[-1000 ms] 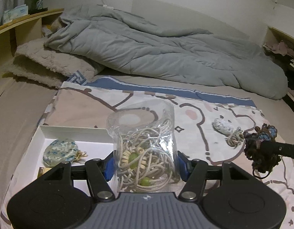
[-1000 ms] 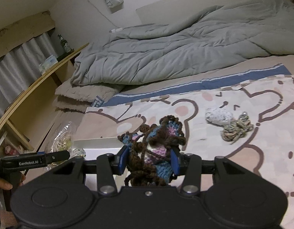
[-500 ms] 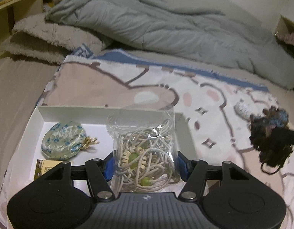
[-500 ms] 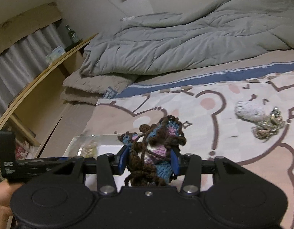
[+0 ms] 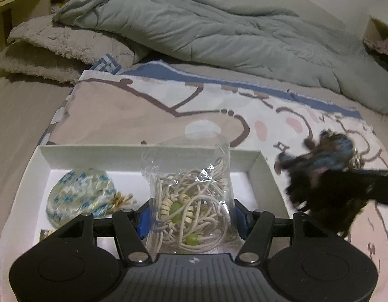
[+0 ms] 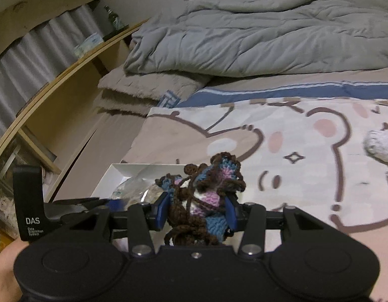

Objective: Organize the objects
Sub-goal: 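Lower the cable bag and doll into the box and open both tools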

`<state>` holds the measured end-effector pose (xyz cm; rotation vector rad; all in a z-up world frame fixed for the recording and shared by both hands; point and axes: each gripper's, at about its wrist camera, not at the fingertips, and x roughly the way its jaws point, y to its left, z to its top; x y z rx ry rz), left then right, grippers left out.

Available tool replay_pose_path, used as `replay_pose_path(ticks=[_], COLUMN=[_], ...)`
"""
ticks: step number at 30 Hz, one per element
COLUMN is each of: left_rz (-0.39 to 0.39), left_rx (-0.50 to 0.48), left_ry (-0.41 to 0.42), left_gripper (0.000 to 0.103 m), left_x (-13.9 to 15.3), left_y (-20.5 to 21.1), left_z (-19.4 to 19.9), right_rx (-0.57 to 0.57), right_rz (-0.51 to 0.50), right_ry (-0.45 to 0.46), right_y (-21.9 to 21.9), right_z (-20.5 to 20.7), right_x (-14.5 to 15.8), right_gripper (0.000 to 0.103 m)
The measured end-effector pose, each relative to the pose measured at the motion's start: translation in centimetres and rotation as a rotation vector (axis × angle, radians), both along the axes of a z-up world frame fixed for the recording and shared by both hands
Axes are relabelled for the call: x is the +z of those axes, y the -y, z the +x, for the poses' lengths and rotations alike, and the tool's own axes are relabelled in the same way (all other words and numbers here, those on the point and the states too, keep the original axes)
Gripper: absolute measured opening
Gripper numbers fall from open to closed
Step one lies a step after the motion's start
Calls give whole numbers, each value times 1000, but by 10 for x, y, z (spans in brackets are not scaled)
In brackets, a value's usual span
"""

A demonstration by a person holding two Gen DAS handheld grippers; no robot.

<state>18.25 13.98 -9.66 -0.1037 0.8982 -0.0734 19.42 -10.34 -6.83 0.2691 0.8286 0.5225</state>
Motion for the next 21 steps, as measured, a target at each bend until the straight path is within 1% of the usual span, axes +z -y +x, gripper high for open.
replay_pose_path(ticks=[3,4,5,6,7,8,10,14,21], left_rz=[13,24,35,48,60,66,65,71,75], left_rx=[19,30,39,51,59,61,65,74,64], left_ry=[13,14,10,3,-2,-13,-34,-41,-36], left_gripper=[64,72,87,93,96,96,96,96,96], left_x=[-3,-5,-7,-8,-8,-9,-9,-8,1], left_y=[-1,-1,-3,-4,-5,-7,-12,-18,-15], left_z=[5,6,8,9,9,9,8,4,-6], right_rx=[10,12,16,22,35,41,11,14,19], right_rz=[-5,-5,-4,-3,-2,-5,-16,-17,-43], right_ry=[0,1,5,11,17,16,9,-11,2], right_y=[-13,-17,-19,-22,-24,-27,-28,-27,-22], right_z=[8,12,14,17,19,21,23,23,15], right_x=[-4,-5,-6,-8,-9,-11,-14,-17,-10], right_gripper=[46,46,47,48,54,65,76,75,75])
